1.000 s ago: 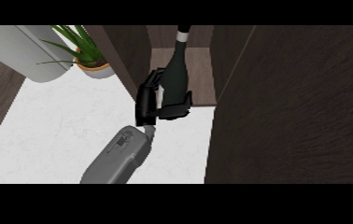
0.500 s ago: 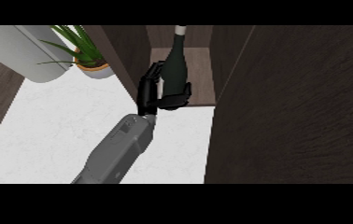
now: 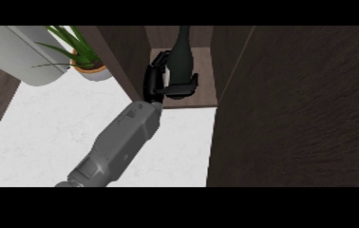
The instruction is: Pick up the wine, place it into the cabinet and close the cabinet
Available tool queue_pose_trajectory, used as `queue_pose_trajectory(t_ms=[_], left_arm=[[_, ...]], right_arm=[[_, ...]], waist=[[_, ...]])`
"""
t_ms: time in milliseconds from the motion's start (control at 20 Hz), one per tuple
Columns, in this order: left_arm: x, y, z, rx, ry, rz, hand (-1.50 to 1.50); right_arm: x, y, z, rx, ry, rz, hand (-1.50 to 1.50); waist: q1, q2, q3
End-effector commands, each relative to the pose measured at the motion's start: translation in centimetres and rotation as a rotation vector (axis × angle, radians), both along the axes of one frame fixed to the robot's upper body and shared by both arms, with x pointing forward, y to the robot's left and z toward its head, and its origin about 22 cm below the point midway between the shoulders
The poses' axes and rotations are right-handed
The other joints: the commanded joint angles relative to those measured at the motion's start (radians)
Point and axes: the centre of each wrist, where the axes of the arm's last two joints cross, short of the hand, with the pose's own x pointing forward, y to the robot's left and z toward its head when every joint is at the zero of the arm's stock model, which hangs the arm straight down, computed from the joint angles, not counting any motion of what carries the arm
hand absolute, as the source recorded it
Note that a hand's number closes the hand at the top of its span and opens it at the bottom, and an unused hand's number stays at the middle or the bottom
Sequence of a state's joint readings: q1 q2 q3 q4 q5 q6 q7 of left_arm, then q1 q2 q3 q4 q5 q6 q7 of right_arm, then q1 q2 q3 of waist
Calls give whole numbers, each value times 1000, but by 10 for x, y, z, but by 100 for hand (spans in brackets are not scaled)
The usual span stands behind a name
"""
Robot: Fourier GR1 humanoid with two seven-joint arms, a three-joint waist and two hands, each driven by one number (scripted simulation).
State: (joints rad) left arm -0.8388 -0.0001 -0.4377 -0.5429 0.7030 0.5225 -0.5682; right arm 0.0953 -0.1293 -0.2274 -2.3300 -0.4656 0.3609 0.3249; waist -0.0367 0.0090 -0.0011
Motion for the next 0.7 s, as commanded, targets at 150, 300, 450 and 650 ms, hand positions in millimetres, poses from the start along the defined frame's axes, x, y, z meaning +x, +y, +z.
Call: queue_pose_trajectory(t_ms=[150, 300, 450, 650], left_arm=[[29, 1, 24, 4, -1, 32, 150], [31, -2, 25, 110, 44, 59, 150], [29, 11, 10, 138, 80, 45, 150], [17, 19, -12, 127, 74, 65, 150]], right_arm=[[7, 0, 1, -9, -19, 46, -150], [1, 6, 6, -19, -15, 64, -150], [17, 9, 0, -4, -40, 34, -150], [2, -1, 8, -14, -32, 69, -150]], waist=[[-14, 6, 0], [-24, 4, 0], [-18, 10, 0], [-46, 11, 0]])
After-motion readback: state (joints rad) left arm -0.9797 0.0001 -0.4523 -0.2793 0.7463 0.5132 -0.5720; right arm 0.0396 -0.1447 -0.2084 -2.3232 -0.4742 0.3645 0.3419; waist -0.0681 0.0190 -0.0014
